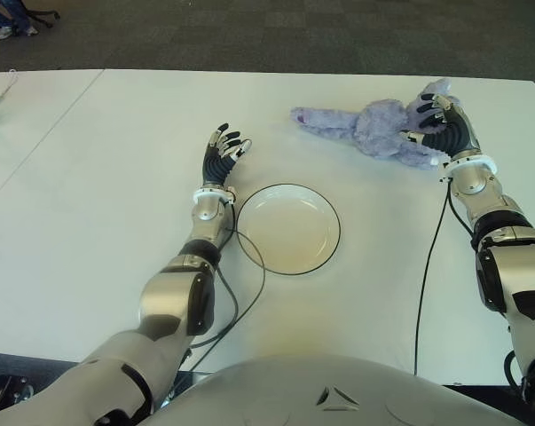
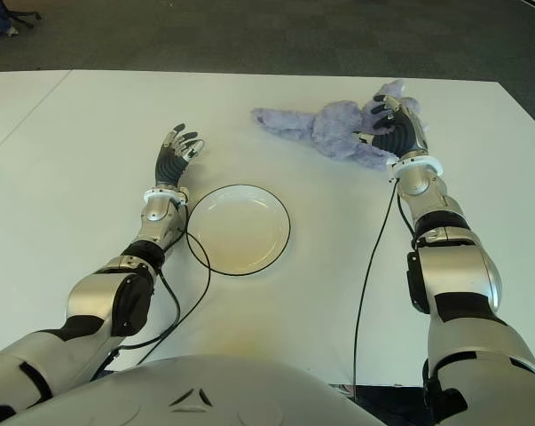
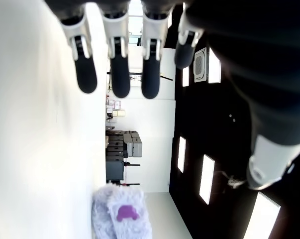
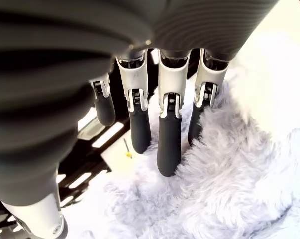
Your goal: Put the doll into the plate.
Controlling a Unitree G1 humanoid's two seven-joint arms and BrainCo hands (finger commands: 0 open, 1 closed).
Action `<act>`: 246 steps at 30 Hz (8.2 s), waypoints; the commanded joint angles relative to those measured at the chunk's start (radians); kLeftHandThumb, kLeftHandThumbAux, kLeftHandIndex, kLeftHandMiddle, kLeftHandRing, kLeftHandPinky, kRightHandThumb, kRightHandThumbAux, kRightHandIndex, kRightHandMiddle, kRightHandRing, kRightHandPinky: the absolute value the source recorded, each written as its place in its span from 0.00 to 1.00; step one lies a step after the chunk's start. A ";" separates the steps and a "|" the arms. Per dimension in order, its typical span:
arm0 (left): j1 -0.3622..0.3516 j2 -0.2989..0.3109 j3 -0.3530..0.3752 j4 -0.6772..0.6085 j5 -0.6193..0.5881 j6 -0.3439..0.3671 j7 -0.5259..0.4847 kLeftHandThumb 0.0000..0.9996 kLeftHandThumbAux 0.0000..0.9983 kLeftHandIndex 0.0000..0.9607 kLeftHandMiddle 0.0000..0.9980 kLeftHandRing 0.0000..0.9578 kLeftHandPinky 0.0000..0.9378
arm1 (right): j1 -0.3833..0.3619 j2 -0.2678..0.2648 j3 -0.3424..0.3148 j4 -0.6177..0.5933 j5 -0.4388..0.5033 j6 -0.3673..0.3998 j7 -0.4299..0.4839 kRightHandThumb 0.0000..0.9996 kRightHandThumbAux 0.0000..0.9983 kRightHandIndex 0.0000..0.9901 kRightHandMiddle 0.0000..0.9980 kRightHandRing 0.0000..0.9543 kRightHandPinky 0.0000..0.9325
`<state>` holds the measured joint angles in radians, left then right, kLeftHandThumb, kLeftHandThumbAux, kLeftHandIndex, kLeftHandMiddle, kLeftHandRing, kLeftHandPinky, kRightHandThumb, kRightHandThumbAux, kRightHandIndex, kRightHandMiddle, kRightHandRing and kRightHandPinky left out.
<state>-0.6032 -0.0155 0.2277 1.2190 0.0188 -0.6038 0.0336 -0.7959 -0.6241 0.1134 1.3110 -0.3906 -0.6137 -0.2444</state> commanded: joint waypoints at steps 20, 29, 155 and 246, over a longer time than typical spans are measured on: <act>0.176 -0.056 0.009 0.141 0.001 0.162 -0.006 0.00 0.62 0.13 0.26 0.28 0.30 | -0.033 -0.037 -0.007 0.031 -0.003 0.115 0.054 0.23 0.75 0.14 0.27 0.38 0.46; 0.174 -0.058 0.015 0.142 -0.006 0.175 -0.005 0.00 0.61 0.14 0.27 0.30 0.30 | -0.064 -0.057 -0.019 0.031 0.008 0.130 0.080 0.26 0.75 0.16 0.33 0.45 0.54; 0.181 -0.052 0.025 0.141 -0.014 0.169 -0.024 0.00 0.60 0.13 0.26 0.28 0.27 | -0.193 -0.067 -0.077 -0.140 0.022 -0.112 0.133 0.08 0.55 0.10 0.10 0.07 0.06; 0.175 -0.099 0.067 0.133 -0.024 0.131 -0.055 0.00 0.52 0.17 0.27 0.30 0.32 | 0.108 0.167 0.234 0.083 -0.204 0.272 0.102 0.40 0.74 0.15 0.10 0.13 0.24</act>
<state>-0.6159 -0.0677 0.2870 1.2194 0.0060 -0.5830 -0.0148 -0.8421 -0.5174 0.3587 1.3317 -0.6137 -0.3497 -0.2546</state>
